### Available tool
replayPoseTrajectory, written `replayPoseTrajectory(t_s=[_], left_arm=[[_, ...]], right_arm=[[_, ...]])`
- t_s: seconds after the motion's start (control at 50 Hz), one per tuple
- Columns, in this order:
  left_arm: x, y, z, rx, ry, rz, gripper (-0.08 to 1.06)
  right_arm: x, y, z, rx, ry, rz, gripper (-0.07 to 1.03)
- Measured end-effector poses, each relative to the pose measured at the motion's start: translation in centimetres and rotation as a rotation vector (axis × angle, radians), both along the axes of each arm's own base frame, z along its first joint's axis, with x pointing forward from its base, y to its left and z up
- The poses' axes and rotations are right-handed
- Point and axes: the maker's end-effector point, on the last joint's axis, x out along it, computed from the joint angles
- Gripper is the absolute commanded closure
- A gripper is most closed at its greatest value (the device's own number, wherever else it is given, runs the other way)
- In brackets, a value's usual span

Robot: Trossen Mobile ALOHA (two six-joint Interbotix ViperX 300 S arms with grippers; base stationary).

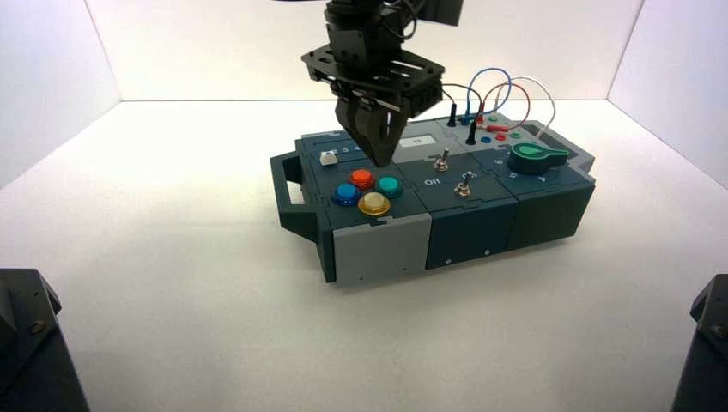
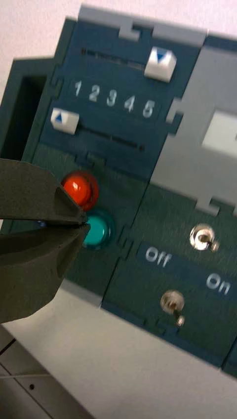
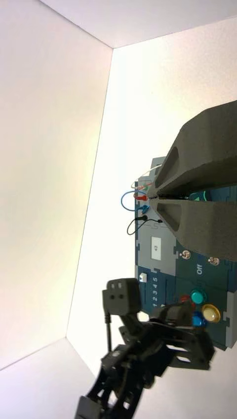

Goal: Push the green button with the left gripper.

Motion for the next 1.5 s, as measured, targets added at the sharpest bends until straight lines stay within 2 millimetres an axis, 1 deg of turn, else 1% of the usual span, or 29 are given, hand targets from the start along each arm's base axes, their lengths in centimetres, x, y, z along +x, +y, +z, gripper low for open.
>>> replayPoseTrajectory(t_s=[0.1, 0.28, 0.7, 1.22, 1.38, 1.5], left_arm=[[0.0, -0.2, -0.1, 0.001, 0.001, -0.007, 1.01], [-0.1, -0.1, -0.8, 0.019, 0.015, -0.009, 1.01], [-0.2, 0.0, -1.7, 0.044, 0.034, -0.019, 1.01], [-0.3, -0.2, -2.0, 0.057, 0.047, -0.028, 1.01], [-0.2, -0.2, -1.9, 0.056, 0.044, -0.029, 1.01], [0.0, -0.7, -1.6, 0.041, 0.033, -0.031, 1.01]], right_arm=[[0.0, 0.0, 0.0, 0.000, 0.000, 0.000, 0.99], [0.0, 0.0, 0.1, 0.001, -0.003, 0.000, 0.99], [0.0, 0.0, 0.0, 0.000, -0.001, 0.000, 0.99], [0.0, 0.0, 0.1, 0.001, -0.003, 0.000, 0.99], [0.0, 0.0, 0.1, 0.001, -0.003, 0.000, 0.99], [0.0, 0.0, 0.1, 0.002, -0.006, 0.000, 0.99]])
